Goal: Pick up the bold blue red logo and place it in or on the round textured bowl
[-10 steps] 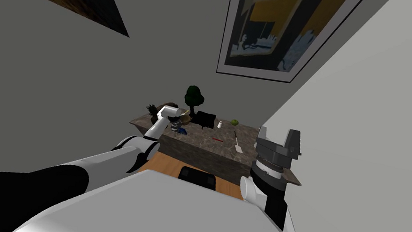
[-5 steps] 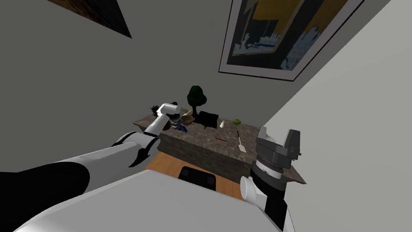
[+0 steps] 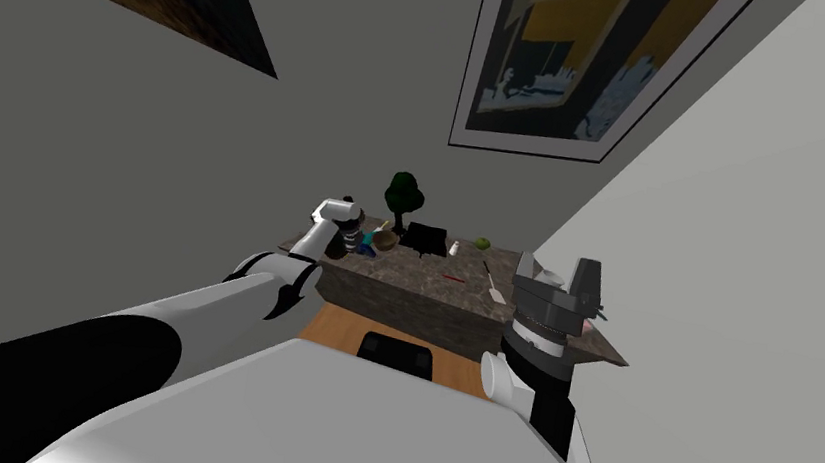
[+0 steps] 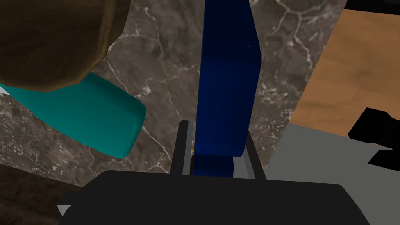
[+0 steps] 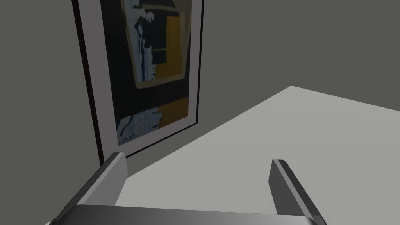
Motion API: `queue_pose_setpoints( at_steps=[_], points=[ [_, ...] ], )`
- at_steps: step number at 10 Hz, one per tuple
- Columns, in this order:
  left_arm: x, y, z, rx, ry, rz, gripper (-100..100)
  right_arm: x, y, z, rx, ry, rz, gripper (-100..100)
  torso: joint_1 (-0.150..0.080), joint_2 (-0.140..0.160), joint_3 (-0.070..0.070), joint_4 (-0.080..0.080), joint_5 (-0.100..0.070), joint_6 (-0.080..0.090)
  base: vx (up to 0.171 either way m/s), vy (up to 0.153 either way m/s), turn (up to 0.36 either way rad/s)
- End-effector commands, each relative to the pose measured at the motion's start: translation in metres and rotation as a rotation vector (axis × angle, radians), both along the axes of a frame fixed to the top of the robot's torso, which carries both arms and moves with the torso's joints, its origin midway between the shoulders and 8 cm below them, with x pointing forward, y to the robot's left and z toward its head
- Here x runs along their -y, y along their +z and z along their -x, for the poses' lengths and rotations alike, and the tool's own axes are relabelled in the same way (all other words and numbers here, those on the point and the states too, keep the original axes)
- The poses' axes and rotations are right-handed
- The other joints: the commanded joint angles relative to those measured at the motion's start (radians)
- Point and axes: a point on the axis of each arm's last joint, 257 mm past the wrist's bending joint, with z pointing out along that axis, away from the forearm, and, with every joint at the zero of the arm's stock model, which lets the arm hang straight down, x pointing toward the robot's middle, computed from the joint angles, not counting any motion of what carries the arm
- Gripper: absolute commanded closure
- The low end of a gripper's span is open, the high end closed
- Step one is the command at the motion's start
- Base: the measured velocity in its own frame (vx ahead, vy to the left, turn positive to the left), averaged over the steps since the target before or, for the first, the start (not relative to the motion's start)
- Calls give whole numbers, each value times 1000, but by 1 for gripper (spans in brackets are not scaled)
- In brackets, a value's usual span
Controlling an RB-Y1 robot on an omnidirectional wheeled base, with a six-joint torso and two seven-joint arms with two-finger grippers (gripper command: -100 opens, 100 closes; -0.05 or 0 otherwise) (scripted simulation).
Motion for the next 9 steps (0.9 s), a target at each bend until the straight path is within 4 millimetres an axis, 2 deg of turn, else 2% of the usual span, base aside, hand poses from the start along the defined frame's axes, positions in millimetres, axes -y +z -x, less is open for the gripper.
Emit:
queue_pose_setpoints(
  at_steps=[1,6,9],
  points=[
    [-5,9,-7,5,15,13,100,0,0,0,0,0,0,0,0,0,0,0,0,0,-1,136,-4],
    [-16,42,-26,21,67,51,100,0,0,0,0,0,0,0,6,-2,-1,-1,0,-3,-19,140,-51],
    [-23,53,-30,17,99,61,100,0,0,0,0,0,0,0,3,-5,-3,-2,0,-2,-5,77,-86]
  ],
)
